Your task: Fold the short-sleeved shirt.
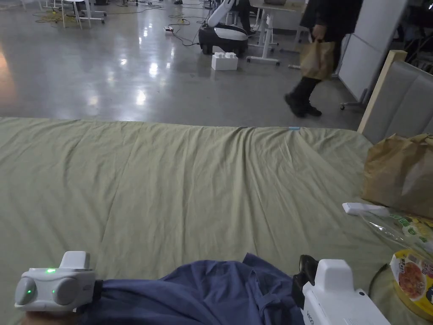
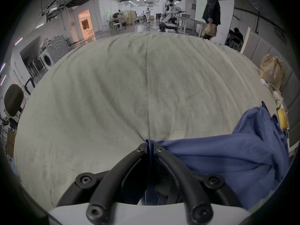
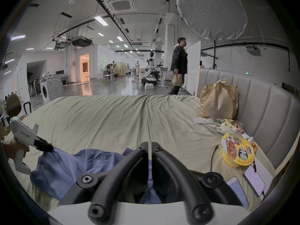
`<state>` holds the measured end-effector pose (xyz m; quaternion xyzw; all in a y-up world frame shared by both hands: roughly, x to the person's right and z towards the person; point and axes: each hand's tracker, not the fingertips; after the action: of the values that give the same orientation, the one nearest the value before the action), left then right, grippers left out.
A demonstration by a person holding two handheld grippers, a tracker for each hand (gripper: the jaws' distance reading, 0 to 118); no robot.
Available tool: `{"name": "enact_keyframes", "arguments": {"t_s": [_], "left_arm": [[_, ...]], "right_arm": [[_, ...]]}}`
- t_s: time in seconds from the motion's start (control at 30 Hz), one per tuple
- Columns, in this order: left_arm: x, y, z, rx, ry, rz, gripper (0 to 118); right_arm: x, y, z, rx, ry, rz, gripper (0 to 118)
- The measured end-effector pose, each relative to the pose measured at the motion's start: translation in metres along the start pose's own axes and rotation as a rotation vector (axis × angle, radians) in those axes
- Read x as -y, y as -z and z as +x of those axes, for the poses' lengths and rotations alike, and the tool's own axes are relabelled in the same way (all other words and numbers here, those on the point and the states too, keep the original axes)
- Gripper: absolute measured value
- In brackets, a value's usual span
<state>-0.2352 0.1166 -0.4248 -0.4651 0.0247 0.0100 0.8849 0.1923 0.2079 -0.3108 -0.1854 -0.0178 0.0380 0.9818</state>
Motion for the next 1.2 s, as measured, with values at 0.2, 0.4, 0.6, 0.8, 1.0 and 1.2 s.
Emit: {"name": "enact_keyframes", "arguments": {"t_s": [0.2, 0.4, 0.6, 0.8, 1.0, 1.2], "left_arm": [[0.000, -0.032, -0.011, 0.063, -0.026, 0.085, 3], [-0.002, -0.080, -0.008, 0.098, -0.013, 0.184, 3], [-0.005, -0.117, -0.004, 0.109, -0.014, 0.261, 3], [-0.001, -0.134, 0.000, 0.102, 0.012, 0.296, 3], [0.005, -0.133, -0.003, 0.092, 0.011, 0.295, 3], [-0.005, -0.166, -0.004, 0.085, 0.006, 0.362, 3]], "right_arm": [[-0.005, 0.019, 0.018, 0.020, 0.010, -0.041, 0], [-0.002, 0.066, 0.041, 0.006, 0.035, -0.264, 17], [0.020, 0.115, 0.053, -0.029, 0.020, -0.562, 78], [0.055, 0.140, 0.043, -0.069, -0.019, -0.699, 57], [0.056, 0.130, 0.034, -0.115, 0.030, -0.631, 10], [0.017, 0.097, 0.034, -0.079, -0.021, -0.406, 9]]}}
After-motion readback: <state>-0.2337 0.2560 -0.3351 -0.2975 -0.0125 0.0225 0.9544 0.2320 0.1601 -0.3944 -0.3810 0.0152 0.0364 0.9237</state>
